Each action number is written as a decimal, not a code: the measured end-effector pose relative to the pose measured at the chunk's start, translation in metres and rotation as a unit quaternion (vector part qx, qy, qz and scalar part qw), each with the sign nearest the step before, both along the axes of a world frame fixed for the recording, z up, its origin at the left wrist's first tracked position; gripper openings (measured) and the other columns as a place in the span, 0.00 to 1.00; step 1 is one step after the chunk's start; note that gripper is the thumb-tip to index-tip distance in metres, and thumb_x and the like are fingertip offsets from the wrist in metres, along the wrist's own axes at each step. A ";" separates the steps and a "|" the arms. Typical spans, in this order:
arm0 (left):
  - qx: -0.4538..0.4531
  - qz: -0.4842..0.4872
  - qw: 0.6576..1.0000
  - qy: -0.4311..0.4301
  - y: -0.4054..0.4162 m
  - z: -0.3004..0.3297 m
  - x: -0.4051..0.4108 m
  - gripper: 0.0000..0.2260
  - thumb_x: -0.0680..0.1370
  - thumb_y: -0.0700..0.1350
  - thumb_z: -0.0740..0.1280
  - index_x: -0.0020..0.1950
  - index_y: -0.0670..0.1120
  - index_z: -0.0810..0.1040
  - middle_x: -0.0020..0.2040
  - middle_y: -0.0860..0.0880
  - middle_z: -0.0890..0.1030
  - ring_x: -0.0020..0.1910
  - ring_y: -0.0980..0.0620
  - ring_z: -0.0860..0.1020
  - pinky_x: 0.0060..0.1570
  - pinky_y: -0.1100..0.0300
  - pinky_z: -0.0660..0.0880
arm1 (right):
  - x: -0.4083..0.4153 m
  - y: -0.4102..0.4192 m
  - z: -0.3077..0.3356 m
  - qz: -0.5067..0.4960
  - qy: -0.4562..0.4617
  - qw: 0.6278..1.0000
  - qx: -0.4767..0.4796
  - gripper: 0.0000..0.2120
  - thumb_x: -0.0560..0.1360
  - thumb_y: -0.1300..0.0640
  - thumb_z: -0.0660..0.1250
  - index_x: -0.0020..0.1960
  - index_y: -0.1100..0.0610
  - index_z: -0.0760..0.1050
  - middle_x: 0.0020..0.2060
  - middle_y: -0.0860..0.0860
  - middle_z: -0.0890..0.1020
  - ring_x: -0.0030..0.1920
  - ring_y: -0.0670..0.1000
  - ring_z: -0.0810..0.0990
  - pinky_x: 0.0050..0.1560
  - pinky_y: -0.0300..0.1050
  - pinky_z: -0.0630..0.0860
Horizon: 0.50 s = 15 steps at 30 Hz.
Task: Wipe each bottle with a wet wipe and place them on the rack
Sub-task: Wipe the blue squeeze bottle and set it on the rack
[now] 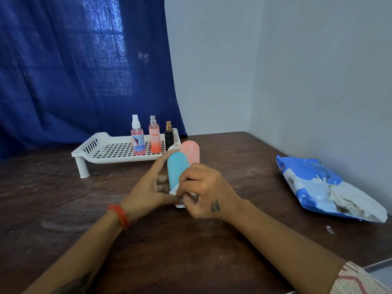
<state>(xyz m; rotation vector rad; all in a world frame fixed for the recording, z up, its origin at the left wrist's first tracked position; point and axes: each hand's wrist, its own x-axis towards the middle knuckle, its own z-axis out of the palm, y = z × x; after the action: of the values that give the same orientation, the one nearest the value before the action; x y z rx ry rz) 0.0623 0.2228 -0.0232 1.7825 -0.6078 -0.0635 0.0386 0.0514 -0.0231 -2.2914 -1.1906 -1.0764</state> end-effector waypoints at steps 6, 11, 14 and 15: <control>0.003 0.007 1.000 0.012 -0.001 0.001 -0.001 0.48 0.63 0.31 0.77 0.73 0.60 0.57 0.54 0.45 0.83 0.49 0.47 0.83 0.49 0.51 0.80 | 0.006 -0.005 -0.001 -0.062 -0.035 0.992 0.103 0.04 0.67 0.62 0.70 0.42 0.61 0.82 0.40 0.54 0.82 0.42 0.48 0.78 0.44 0.37 0.76; 0.008 0.009 1.000 0.013 0.000 0.002 0.000 0.48 0.63 0.31 0.76 0.73 0.60 0.57 0.54 0.47 0.82 0.50 0.47 0.83 0.50 0.50 0.80 | 0.005 0.001 -0.002 -0.046 -0.054 0.997 0.035 0.07 0.70 0.63 0.67 0.46 0.62 0.82 0.44 0.56 0.81 0.45 0.51 0.78 0.48 0.40 0.75; 0.003 0.006 1.000 0.006 0.000 0.002 -0.001 0.48 0.63 0.29 0.76 0.73 0.60 0.58 0.52 0.46 0.83 0.49 0.46 0.83 0.49 0.49 0.80 | 0.002 0.001 0.001 -0.023 -0.027 0.999 -0.014 0.05 0.67 0.63 0.69 0.42 0.61 0.82 0.42 0.54 0.81 0.44 0.50 0.77 0.46 0.40 0.75; 0.003 0.006 1.000 0.002 0.000 0.001 -0.001 0.48 0.63 0.29 0.76 0.73 0.60 0.58 0.52 0.46 0.83 0.49 0.46 0.83 0.49 0.49 0.80 | 0.002 0.000 0.001 -0.012 -0.015 1.000 -0.018 0.04 0.66 0.63 0.69 0.40 0.60 0.82 0.40 0.53 0.81 0.42 0.49 0.77 0.44 0.40 0.75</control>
<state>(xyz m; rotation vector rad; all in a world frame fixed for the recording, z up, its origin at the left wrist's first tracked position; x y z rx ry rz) 0.0613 0.2225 -0.0218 1.7907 -0.5946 -0.0606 0.0402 0.0513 -0.0223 -2.3311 -1.2052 -1.1102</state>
